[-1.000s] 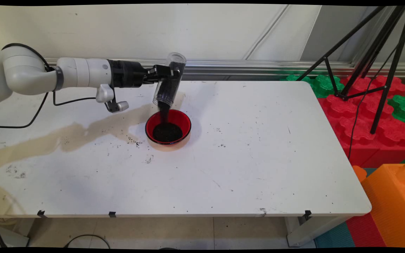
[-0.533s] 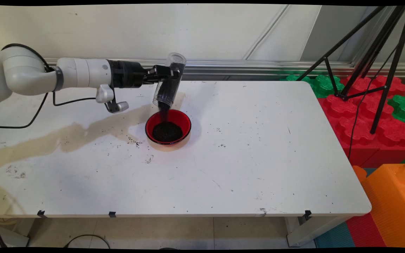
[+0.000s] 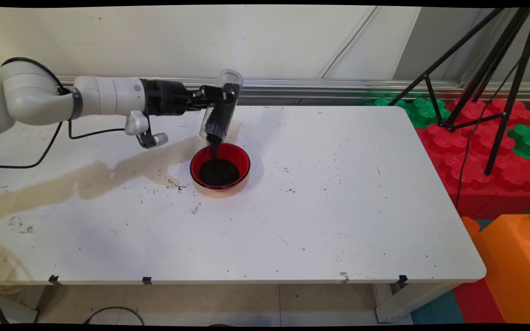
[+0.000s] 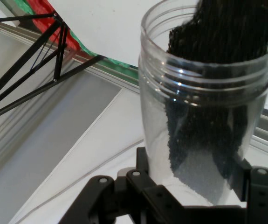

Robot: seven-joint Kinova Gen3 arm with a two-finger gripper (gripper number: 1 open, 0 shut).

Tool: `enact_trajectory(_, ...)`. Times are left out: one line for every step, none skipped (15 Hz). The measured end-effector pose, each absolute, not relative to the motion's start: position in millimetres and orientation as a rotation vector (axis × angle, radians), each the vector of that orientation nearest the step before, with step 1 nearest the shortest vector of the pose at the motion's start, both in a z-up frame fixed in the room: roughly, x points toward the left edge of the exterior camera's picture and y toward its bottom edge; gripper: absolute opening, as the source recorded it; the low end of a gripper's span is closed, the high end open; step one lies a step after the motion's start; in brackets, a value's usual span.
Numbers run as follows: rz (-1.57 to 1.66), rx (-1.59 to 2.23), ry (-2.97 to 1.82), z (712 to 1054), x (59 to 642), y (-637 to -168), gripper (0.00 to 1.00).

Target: Pour the black seasoning powder in the red bowl

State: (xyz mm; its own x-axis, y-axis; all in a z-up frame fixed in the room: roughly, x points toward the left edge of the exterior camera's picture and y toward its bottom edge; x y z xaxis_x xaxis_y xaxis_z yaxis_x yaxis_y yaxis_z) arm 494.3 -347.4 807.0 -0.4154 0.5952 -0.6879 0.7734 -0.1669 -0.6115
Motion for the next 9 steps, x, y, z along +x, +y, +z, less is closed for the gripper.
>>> enact_trajectory(-1.630, 1.597, 1.914, 806.9, 494.3, -347.2, 0.00)
enact_trajectory(-1.630, 1.596, 1.916, 806.8, 494.3, -347.1, 0.00)
enact_trajectory(-1.630, 1.595, 1.918, 806.8, 494.3, -346.9, 0.00)
enact_trajectory(-1.630, 1.592, 1.922, 806.8, 494.4, -346.8, 0.00)
enact_trajectory(-1.631, 1.589, 1.926, 806.7, 494.4, -346.9, 0.00)
enact_trajectory(-1.631, 1.586, 1.930, 806.7, 494.6, -346.8, 0.00)
enact_trajectory(-1.631, 1.584, 1.934, 806.7, 494.8, -346.7, 0.00)
enact_trajectory(-1.631, 1.580, 1.938, 806.6, 495.2, -346.6, 0.00)
enact_trajectory(-1.630, 1.578, 1.942, 806.5, 495.5, -346.5, 0.00)
